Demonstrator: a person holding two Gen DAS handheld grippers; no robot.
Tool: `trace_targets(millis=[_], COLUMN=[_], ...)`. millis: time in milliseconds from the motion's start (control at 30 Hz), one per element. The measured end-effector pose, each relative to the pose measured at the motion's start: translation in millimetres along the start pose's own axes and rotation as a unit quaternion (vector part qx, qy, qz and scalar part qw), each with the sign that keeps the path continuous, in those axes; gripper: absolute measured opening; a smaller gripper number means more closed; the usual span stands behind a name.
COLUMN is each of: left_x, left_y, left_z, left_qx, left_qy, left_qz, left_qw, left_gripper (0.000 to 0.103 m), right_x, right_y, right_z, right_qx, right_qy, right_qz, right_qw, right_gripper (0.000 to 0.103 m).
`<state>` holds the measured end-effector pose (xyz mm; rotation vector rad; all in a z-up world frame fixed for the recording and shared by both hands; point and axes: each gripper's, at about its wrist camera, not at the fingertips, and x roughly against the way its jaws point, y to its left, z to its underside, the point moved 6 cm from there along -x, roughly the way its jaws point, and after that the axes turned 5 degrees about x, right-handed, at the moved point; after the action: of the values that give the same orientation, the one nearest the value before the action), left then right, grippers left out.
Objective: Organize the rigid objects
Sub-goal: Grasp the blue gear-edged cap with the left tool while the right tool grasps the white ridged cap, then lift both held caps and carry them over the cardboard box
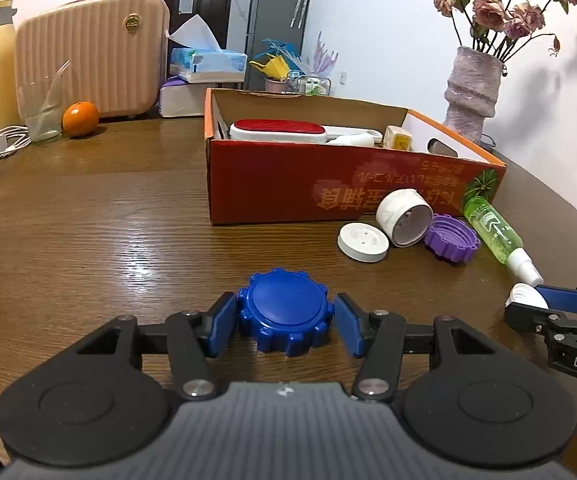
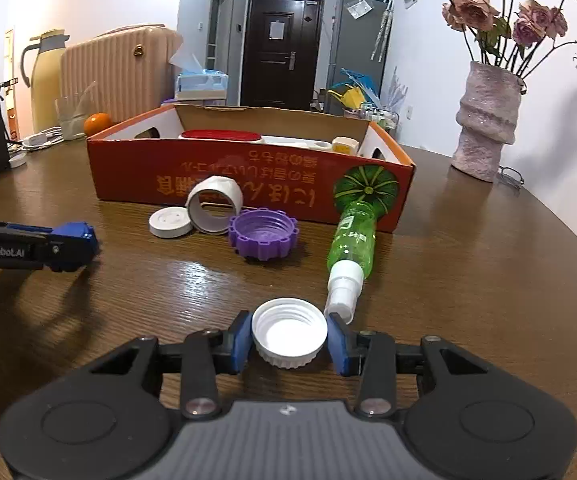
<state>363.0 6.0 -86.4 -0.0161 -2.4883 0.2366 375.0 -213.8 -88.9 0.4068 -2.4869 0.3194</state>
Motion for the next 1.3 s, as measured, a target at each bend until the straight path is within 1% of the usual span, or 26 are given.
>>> trace_targets(millis=[200, 300, 400, 500, 633, 867, 1033, 1300], left_x=[6, 19, 42, 72, 115, 188, 221, 255], left_y=[2, 3, 6, 4, -1, -10, -11, -19], left_z=[3, 10, 16, 21, 22, 32, 40, 38], left_qx=[0.008, 0.015, 0.029, 0.023, 0.021, 0.018, 0.021, 0.012], left_qy=[0.001, 0.008, 0.004, -0.016, -0.046, -0.100, -0.128, -0.168], left_qz=[0.001, 0.001, 0.005, 0.002, 0.002, 0.010, 0.011, 0.020], left_qw=[1.0000, 0.9999, 0.9996, 0.9996, 0.9987, 0.9948, 0.9915, 0.9855], left_gripper=[0.054, 0.054, 0.054, 0.054, 0.054, 0.055, 0.055, 0.055], right_x=[3, 17, 36, 58, 93, 159, 197, 234], right_y=[2, 4, 6, 7, 15, 36, 50, 61], right_z=[2, 5, 9, 10, 7, 3, 6, 10], right_qx=[-0.003, -0.002, -0.005, -0.007, -0.002, 0.015, 0.026, 0.036], right_qy=[0.003, 0.001, -0.006, -0.019, -0.050, -0.104, -0.132, -0.160], right_qz=[0.005, 0.005, 0.007, 0.009, 0.007, -0.002, -0.006, 0.004], right_qw=[1.000, 1.000, 1.000, 1.000, 0.999, 0.994, 0.991, 0.986], right_gripper=[0.039, 0.039, 0.039, 0.039, 0.039, 0.039, 0.039, 0.039])
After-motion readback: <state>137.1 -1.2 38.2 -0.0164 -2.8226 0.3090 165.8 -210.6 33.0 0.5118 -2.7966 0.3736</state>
